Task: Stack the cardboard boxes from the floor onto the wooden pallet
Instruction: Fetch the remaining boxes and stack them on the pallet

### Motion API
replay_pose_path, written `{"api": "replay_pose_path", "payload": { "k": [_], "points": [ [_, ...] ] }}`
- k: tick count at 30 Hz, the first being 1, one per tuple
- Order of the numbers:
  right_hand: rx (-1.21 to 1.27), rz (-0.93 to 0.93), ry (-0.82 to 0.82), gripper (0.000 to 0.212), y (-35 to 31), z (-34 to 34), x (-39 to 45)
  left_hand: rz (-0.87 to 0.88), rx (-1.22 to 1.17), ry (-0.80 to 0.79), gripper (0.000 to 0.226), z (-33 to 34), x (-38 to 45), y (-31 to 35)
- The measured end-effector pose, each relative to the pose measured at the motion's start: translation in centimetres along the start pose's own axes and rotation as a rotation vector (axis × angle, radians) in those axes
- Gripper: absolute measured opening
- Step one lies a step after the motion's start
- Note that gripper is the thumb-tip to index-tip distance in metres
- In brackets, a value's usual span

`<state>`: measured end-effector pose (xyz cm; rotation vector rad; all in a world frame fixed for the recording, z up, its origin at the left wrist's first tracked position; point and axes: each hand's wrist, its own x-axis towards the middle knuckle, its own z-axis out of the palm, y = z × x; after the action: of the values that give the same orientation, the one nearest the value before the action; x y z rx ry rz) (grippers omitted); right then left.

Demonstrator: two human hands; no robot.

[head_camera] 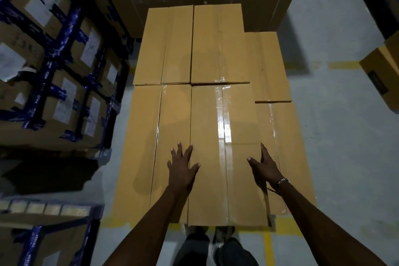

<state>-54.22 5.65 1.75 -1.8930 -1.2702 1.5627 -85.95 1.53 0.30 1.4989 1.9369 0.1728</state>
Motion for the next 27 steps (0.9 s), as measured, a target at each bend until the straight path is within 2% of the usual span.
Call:
{"api": "replay_pose_path", "payload": {
  "k": [11,17,22,27],
  "points": [
    [-0.032,0.084,0.056,0.072,4.8,0.4,-8.8,0.092,0.2,-0.203,0.093,-0.4,-6.4,-1.2],
    [0.025,0.126,0.046,0.068,8.4,0.4,-12.9,0.191,0.209,-0.234,0.102,0.4,-11.2,-4.1],
    [0.135,0.188,0.072,0.065,9.6,0.9,-13.9,0.254,0.24,-0.273,0.127,0.9,-12.5,-6.5],
    [0.117,0.153,0.114,0.061,10.1,1.3,-13.5,0.212,0.414,-0.25,0.121,1.6,-12.8,-5.2]
  ]
}}
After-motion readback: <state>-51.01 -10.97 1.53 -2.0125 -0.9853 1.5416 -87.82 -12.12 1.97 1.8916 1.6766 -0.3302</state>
